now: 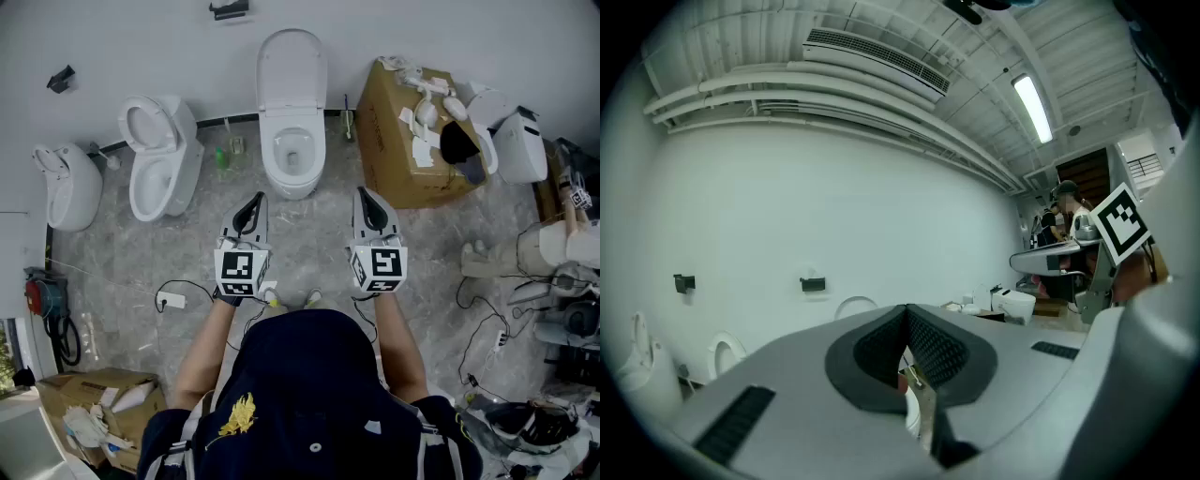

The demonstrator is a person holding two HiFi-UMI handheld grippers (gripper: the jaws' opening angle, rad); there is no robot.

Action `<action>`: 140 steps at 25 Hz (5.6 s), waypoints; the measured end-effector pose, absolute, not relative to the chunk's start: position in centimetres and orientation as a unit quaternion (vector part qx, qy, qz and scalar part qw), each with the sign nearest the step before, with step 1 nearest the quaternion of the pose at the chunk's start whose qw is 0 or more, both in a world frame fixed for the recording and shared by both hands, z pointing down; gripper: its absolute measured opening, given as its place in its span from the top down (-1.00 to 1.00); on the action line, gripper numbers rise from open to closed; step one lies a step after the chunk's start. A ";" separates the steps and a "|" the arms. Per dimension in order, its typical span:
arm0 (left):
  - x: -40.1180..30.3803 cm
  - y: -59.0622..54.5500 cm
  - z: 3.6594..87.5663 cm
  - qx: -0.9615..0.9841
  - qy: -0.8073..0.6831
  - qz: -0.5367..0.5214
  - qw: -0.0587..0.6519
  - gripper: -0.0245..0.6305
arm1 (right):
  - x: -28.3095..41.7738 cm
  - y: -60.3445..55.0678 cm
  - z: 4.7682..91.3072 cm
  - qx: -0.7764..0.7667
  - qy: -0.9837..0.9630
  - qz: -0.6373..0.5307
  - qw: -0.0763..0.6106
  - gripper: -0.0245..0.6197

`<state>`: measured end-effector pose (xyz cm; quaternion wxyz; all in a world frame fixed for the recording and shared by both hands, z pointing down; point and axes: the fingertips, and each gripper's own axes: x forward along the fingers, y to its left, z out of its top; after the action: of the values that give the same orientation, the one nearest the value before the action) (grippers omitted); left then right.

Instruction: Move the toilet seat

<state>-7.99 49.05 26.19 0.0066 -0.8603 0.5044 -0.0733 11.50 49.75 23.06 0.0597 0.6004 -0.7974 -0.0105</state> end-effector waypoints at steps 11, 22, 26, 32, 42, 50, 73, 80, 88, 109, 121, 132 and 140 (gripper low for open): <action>-3.0 48.1 25.9 -0.858 0.508 -0.072 0.018 0.87 | 15.2 48.6 23.3 0.586 -0.809 -0.007 0.045 0.84; -0.1 47.2 25.9 -0.848 0.526 -0.061 0.009 0.87 | 17.8 47.6 24.7 0.568 -0.822 0.025 0.031 0.84; -0.3 46.3 26.7 -0.845 0.529 -0.073 0.000 0.87 | 17.9 46.4 25.2 0.576 -0.817 0.028 0.033 0.84; -1.3 43.6 27.5 -0.841 0.536 -0.076 -0.004 0.87 | 16.9 43.7 26.0 0.574 -0.817 0.027 0.040 0.84; -4.2 34.1 28.0 -0.850 0.524 -0.060 -0.014 0.87 | 13.3 34.2 25.8 0.587 -0.808 0.021 0.036 0.84; -8.1 25.9 28.1 -0.859 0.509 -0.049 -0.019 0.87 | 9.0 26.3 25.6 0.598 -0.800 0.015 0.049 0.84; -9.0 12.1 33.1 -0.861 0.499 -0.069 -0.066 0.87 | 8.1 13.0 30.6 0.597 -0.794 0.044 0.102 0.84; -7.7 7.3 35.0 -0.842 0.527 -0.089 -0.080 0.87 | 8.8 6.8 32.4 0.557 -0.821 0.057 0.113 0.84; -6.0 2.8 37.7 -0.825 0.545 -0.120 -0.093 0.87 | 11.5 1.7 38.0 0.538 -0.824 0.123 0.127 0.84; -6.6 -1.4 55.6 -0.819 0.510 -0.195 -0.176 0.87 | 8.1 -1.1 56.1 0.529 -0.796 0.214 0.202 0.84; -7.5 -1.0 65.8 -0.795 0.521 -0.235 -0.205 0.86 | 10.0 -2.0 65.5 0.556 -0.771 0.225 0.214 0.84; -7.2 1.4 78.4 -0.762 0.520 -0.263 -0.281 0.86 | 13.3 0.0 75.8 0.601 -0.723 0.251 0.233 0.84; -7.1 2.6 85.2 -0.744 0.521 -0.298 -0.294 0.86 | 15.0 0.6 82.2 0.620 -0.696 0.267 0.245 0.84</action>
<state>-7.11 2.57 85.16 -0.2936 -0.7440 0.5212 -0.2977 14.99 0.62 82.19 0.2446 0.6200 -0.6959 0.2673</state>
